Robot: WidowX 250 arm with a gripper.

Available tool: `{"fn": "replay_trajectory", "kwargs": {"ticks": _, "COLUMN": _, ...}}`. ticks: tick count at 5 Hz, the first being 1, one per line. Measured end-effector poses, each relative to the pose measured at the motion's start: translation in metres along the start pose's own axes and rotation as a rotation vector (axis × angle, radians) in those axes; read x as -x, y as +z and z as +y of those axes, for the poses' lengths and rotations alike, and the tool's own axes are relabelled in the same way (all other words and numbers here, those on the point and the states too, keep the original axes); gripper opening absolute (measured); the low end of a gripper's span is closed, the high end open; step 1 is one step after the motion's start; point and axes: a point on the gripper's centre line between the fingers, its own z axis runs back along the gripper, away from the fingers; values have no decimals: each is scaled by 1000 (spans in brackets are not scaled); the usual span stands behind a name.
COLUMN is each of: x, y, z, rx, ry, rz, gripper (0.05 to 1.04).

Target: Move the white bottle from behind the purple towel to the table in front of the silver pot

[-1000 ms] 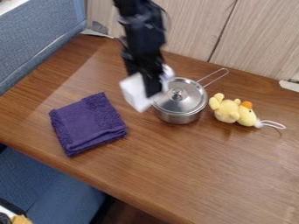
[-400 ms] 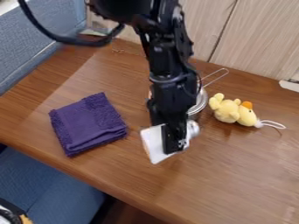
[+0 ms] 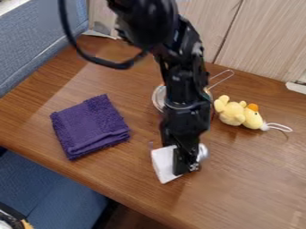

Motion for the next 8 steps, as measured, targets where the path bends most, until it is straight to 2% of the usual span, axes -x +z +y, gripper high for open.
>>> {"fn": "replay_trajectory", "kwargs": {"ticks": 1, "x": -4, "y": -4, "z": 4, "rx": -5, "ry": -8, "rz": -2, "gripper": 657}}
{"fn": "replay_trajectory", "kwargs": {"ticks": 2, "x": -4, "y": -4, "z": 4, "rx": -6, "ry": -5, "rz": -5, "gripper": 723}}
{"fn": "replay_trajectory", "kwargs": {"ticks": 3, "x": 1, "y": -8, "z": 5, "rx": -22, "ry": 22, "rz": 7, "gripper": 982}}
{"fn": "replay_trajectory", "kwargs": {"ticks": 5, "x": 4, "y": -6, "z": 6, "rx": -64, "ry": 51, "rz": 6, "gripper": 1000}}
{"fn": "replay_trajectory", "kwargs": {"ticks": 6, "x": 1, "y": 3, "z": 4, "rx": -84, "ry": 47, "rz": -20, "gripper": 1001}}
{"fn": "replay_trajectory", "kwargs": {"ticks": 8, "x": -1, "y": 50, "z": -1, "rx": -104, "ry": 75, "rz": -110, "gripper": 1001}}
